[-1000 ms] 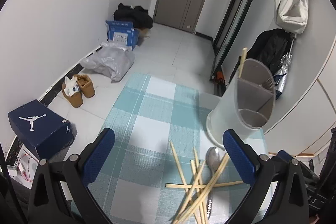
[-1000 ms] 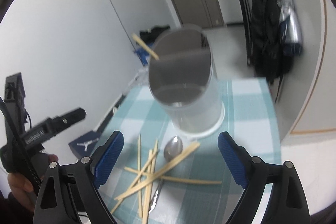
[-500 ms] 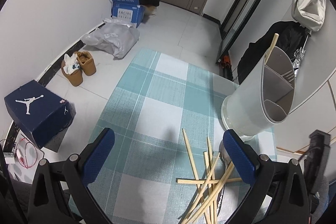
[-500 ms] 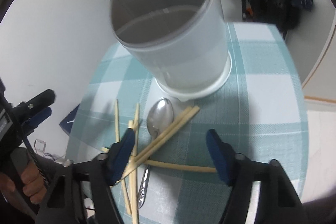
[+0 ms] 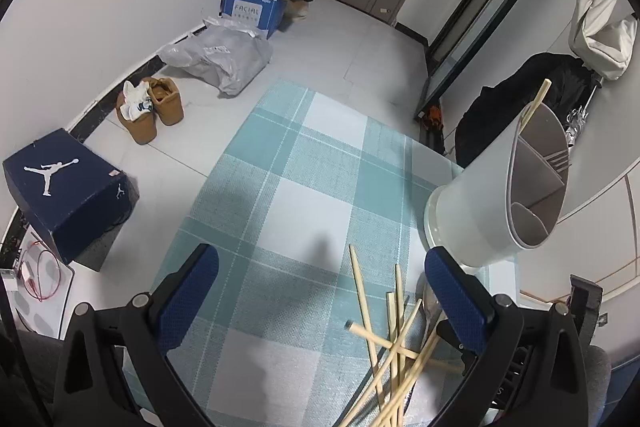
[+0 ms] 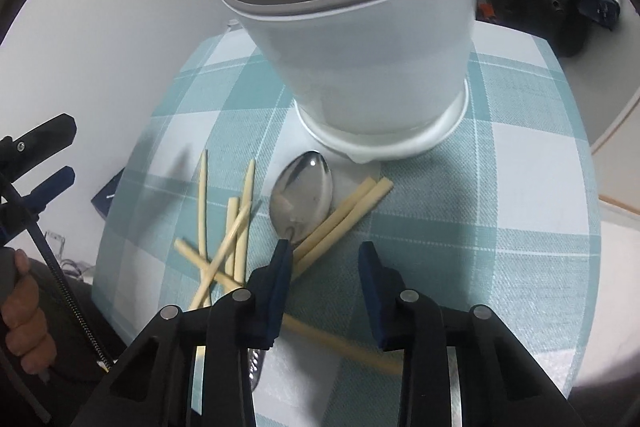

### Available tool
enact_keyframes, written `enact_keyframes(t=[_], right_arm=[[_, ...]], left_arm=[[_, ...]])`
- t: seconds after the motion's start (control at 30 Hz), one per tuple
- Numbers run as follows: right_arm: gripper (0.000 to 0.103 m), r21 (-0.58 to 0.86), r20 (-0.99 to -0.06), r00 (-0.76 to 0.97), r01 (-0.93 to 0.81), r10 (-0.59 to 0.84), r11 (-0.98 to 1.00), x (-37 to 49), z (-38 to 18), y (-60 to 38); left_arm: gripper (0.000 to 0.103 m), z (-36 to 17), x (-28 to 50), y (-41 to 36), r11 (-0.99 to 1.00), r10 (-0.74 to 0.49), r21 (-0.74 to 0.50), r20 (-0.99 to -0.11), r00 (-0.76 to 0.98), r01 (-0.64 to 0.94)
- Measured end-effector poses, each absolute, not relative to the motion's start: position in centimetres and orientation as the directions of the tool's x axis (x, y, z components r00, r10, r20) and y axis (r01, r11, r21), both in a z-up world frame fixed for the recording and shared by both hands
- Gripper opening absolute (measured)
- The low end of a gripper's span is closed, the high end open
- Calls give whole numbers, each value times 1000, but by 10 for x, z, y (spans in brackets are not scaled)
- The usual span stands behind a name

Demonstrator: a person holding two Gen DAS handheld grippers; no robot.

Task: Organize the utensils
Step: 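Lower the right tool onto a wooden chopstick beside the spoon and grasp it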

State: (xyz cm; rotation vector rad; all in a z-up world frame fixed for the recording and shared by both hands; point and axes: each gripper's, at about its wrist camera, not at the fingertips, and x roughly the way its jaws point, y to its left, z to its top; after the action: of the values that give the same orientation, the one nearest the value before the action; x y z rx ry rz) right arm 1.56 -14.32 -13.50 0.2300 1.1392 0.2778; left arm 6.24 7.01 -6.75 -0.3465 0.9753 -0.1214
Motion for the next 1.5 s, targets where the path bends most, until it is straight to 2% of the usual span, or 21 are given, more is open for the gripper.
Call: enact_keyframes(t=[0.27,0.77,1.03,1.07,1.17,1.4,1.5], right_arm=[[25,303,-881,352,-97,317,948,15,-133,-151],[24,157,-935,296,-143,194,977,22,-130,-139],[24,145,-931,321,-112,174,983,48,-134,-135],[23,142,-930,326,-109,171,984,51,-135,-130],[11,135,-921,356,-97,161,986,51,-135,-132],[6,245,-883,400,-57,247,968,43,-135,-157],[6,306,-858,426,-26,287,952,38,-132,-175]], left_arm=[[101,-60,59,71,938,-264,-346,-775,575,-36],[101,-57,58,76,927,-277,-371,-770,575,-51],[101,-60,56,72,952,-228,-305,-784,577,-38],[101,-61,55,70,955,-222,-293,-787,576,-33],[101,-65,54,62,967,-208,-253,-797,567,-2],[101,-77,49,37,976,-218,-194,-830,513,101],[101,-81,45,23,962,-272,-224,-848,454,158]])
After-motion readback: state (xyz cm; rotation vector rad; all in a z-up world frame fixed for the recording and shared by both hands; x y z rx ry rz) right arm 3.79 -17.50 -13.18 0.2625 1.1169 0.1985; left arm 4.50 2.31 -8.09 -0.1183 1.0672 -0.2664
